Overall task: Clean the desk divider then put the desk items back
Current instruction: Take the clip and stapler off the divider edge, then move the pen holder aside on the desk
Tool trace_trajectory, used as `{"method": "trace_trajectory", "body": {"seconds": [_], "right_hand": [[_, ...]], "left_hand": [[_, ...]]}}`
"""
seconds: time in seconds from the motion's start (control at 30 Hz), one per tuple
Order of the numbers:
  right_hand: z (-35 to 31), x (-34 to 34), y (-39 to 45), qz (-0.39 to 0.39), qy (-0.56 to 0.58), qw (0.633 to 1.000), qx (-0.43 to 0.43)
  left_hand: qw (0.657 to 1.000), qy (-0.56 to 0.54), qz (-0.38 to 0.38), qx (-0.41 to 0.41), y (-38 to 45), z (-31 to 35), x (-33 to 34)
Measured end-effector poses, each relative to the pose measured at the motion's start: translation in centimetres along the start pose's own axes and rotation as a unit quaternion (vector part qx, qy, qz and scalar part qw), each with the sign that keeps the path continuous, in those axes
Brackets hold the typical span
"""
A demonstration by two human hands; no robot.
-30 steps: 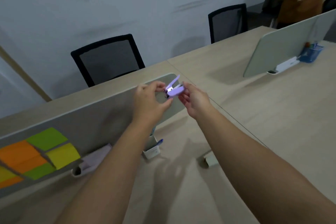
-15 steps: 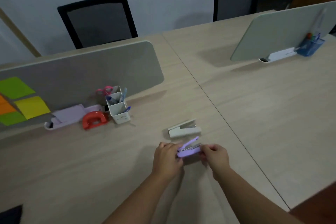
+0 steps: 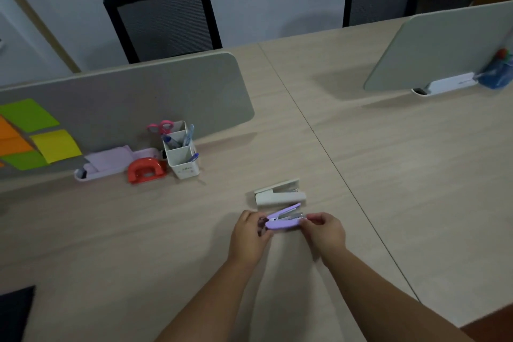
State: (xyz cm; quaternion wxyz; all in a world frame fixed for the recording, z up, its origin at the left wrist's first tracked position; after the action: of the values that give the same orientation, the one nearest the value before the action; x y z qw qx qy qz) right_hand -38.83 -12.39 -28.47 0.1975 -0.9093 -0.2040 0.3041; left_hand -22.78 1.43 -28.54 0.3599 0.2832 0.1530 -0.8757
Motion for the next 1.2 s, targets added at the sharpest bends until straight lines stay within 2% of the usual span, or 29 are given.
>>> {"method": "trace_trajectory", "body": {"seconds": [0.13,0.2,0.3,0.47,0.63,0.73,0.87,1.03,1.2], "right_hand": [[-2.1,-1.2,-1.3,0.054,-0.002,0.998,-0.032],[-4.6,-0.7,-1.7,0.058,0.016,0.995,-0.079],[-9.5,2.9,-1.9,0.011,0.035,0.99,-0.133],[-18.2,13.3,-2.2,-0.116,-0.061,0.968,-0.216],[-21.4,20.6,-1.7,-0.172,-0.117,0.959,-0.191],[-22.1,22.9,-0.8,-0.169,-0.093,0.967,-0.168],[-22.9,24.5,-0.1,-0.151,-0.055,0.972,-0.17],[-23.0,24.4,-0.3,-0.11,-0.105,0.965,-0.216],[-21.8,19.4,0.3,-0.064,-0.098,0.971,-0.207]], "left_hand": [[0.998,-0.064,0.007,-0.02,-0.4,-1.3,-2.8],[0.994,-0.089,0.044,-0.037,0.1,-2.4,-5.5],[0.983,-0.103,0.125,-0.088,2.3,-3.9,-10.6],[0.949,-0.162,0.214,-0.167,7.5,-6.4,-18.2],[0.95,-0.16,0.202,-0.179,11.8,-8.6,-21.5],[0.968,-0.083,0.146,-0.187,14.1,-10.3,-21.8],[0.986,-0.009,0.088,-0.14,15.6,-10.1,-21.6],[0.984,-0.051,0.097,-0.14,14.5,-9.4,-20.4],[0.987,-0.094,0.081,-0.102,13.2,-5.6,-16.9]]}}
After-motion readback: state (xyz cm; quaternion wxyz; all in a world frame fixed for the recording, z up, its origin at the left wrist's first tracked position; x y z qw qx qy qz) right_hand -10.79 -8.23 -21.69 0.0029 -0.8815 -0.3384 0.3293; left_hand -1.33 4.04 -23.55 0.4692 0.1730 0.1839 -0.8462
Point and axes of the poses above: each hand's wrist, its own y-axis towards the middle knuckle, its own x-axis out of the palm, z = x × y, the point moved 7 cm from there along y, towards the middle knuckle, and after that the axes turned 1 degree about -y, right-handed, at the moved point
